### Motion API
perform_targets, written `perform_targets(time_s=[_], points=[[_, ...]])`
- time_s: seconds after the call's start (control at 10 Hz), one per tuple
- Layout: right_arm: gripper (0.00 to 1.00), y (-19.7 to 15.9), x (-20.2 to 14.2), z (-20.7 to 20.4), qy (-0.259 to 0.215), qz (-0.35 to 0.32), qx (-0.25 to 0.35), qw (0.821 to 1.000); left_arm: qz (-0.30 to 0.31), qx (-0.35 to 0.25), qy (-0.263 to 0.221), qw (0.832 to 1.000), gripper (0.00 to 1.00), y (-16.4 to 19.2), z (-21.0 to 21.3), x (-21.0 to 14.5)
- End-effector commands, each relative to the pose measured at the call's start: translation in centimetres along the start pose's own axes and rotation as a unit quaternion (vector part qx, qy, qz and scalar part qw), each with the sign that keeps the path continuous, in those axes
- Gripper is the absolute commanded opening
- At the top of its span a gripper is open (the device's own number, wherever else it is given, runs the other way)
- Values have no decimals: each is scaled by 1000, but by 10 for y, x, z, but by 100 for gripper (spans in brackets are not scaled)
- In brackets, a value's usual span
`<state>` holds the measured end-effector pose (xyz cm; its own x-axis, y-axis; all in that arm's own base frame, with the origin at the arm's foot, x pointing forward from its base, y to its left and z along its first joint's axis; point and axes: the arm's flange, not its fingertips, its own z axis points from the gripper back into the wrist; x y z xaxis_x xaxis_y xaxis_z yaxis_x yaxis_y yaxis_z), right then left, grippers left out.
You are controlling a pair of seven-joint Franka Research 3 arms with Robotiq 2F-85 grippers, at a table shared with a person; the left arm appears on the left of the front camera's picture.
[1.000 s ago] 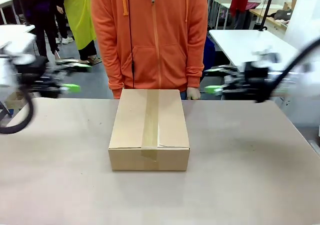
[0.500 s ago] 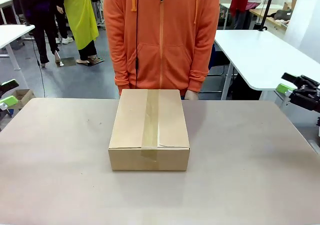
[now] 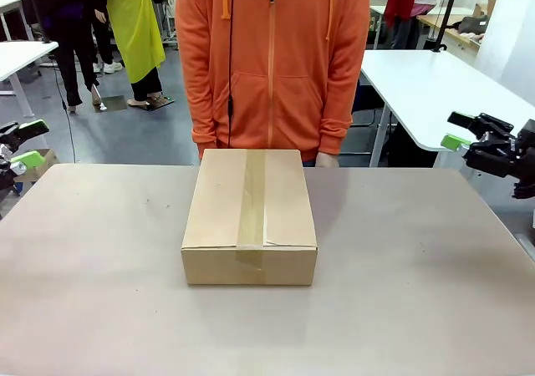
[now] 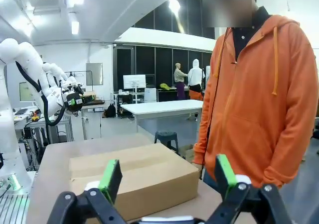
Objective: Pack the gift set into the box.
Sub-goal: Press and hold the closed box until the human finishes sealing it.
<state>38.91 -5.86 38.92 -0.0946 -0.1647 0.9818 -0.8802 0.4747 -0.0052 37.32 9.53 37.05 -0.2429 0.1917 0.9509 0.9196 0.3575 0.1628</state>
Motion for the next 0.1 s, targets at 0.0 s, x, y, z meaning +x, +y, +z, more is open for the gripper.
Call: perform_targets(time_s=[0.0], points=[[100, 5, 4, 4, 8, -12, -2, 1000, -3, -3, 4, 1000, 100, -2, 4, 0]])
